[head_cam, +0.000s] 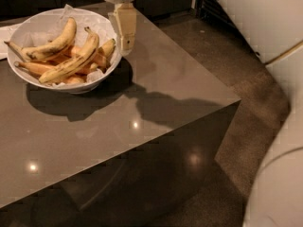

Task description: Pick banana from white bowl

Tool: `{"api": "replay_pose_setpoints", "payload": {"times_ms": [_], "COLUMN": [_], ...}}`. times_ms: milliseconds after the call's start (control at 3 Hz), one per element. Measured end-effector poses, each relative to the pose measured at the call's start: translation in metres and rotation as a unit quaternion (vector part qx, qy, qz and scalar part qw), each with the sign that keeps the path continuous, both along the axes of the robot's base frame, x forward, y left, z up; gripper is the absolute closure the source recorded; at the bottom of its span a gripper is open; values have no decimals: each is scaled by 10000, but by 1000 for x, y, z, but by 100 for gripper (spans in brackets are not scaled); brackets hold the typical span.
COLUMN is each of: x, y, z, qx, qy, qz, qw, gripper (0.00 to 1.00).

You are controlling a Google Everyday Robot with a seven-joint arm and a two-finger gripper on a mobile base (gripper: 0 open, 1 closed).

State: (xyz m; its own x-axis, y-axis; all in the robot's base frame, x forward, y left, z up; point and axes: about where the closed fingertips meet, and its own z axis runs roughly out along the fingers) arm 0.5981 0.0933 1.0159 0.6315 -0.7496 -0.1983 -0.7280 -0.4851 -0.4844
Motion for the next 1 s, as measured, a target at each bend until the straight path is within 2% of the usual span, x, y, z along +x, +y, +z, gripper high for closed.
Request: {"api": "replay_pose_setpoints", "payload": {"times_ms": [333,667,1000], "x": [3,6,9], "y": [11,20,26], "z": [-8,-14,-19], "qx": [-69,-103,-126], "qy": [100,184,250], "qz": [134,232,317], "qw": [9998,9995,9991], "gripper": [2,11,13]}}
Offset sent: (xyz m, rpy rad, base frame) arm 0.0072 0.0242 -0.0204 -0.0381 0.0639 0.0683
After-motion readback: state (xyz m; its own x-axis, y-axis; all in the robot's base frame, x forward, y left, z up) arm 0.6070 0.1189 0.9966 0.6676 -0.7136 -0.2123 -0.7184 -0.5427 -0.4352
